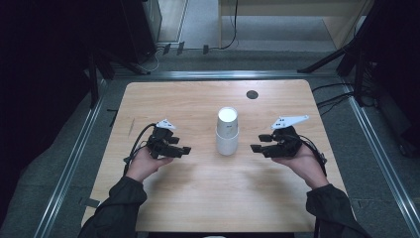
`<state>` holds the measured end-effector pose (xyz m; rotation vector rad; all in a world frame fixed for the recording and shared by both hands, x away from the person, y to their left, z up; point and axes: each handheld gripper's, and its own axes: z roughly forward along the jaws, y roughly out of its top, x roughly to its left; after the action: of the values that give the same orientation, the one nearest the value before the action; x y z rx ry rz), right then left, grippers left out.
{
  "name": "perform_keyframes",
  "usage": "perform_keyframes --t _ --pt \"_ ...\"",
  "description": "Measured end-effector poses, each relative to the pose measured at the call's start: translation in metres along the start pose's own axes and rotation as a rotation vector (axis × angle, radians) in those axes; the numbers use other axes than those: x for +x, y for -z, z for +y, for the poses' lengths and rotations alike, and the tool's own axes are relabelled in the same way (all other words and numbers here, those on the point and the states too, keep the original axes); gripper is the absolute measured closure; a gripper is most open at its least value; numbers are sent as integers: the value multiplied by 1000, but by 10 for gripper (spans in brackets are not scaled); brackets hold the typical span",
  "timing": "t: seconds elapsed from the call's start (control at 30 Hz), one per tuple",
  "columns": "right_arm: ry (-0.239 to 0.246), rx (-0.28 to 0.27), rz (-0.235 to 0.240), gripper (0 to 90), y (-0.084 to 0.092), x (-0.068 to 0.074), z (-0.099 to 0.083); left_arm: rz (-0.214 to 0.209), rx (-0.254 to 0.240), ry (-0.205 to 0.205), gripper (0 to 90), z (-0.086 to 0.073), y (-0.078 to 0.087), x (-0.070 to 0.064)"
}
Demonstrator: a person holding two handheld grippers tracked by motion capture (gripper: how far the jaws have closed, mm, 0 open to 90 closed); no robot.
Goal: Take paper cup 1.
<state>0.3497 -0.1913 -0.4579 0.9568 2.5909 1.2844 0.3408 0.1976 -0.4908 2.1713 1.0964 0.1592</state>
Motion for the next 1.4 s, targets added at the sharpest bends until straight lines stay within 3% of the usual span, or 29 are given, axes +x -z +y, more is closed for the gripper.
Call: perform_keyframes --t 0.2,0.37,0.53,0.8,0.87,1.03,1.4 --pt "63 46 34 388 1 -4 28 -34 6 -44 298 0 -1 -10" --pt "164 84 39 331 0 -2 49 -48 15 -60 293 0 -3 -13" --pt "183 125 55 304 -2 -3 71 -71 11 -75 268 1 -3 -14" --pt "233 190 65 280 -9 0 101 -62 1 -69 177 1 1 -12" --pt "259 248 56 272 -14 3 112 -81 -12 -65 177 1 4 -13" --pt "294 286 81 247 -25 8 125 -105 -2 -66 177 0 5 -15" --pt "364 420 100 245 -54 26 155 -110 2 -86 180 -1 6 -16"
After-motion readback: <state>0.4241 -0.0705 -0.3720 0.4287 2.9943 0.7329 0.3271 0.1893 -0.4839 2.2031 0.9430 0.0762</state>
